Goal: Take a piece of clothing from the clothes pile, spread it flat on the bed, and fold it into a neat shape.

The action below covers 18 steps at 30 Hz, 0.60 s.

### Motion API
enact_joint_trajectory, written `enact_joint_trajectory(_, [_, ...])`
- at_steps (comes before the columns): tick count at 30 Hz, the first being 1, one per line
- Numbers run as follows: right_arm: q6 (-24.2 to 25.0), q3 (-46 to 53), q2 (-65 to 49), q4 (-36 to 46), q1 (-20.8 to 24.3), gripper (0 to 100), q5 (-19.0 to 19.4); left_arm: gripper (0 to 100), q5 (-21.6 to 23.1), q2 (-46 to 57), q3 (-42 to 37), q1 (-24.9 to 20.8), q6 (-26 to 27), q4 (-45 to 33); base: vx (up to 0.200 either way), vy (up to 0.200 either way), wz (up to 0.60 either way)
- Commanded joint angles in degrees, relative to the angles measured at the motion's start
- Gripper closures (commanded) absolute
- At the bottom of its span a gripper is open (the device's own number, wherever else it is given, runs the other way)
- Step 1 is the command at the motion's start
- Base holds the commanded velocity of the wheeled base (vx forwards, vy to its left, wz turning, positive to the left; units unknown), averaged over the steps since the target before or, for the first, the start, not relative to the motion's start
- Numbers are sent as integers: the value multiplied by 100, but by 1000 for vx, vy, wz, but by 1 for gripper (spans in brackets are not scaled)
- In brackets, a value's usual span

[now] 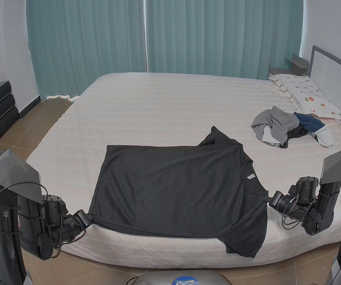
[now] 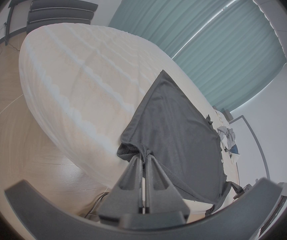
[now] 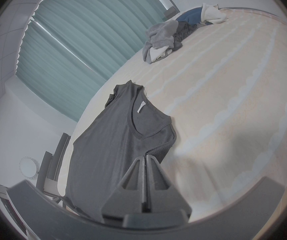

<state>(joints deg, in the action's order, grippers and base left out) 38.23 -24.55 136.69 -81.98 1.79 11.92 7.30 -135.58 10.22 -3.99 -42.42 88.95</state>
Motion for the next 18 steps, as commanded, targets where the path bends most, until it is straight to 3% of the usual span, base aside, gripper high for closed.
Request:
enact_joint_trajectory(1, [-26, -129, -152, 60, 58, 100, -6, 100, -1, 14, 77, -6, -47, 105, 0, 0, 0])
enact_joint_trajectory(8, [-211, -762, -81, 552, 49, 100, -6, 100, -1, -3, 68, -23, -56, 105, 0, 0, 0])
enact_joint_trajectory(16, [-281, -1034, 332, 587, 41, 100, 12, 100, -1, -91, 86, -23, -56, 105, 0, 0, 0])
enact_joint_trajectory(17, [-299, -1052, 358, 578, 14, 0, 21, 100, -1, -109, 86, -23, -56, 105, 0, 0, 0])
enact_joint_trajectory(18, [-307, -1087, 367, 560, 5, 0, 38, 100, -1, -117, 95, -23, -56, 105, 0, 0, 0])
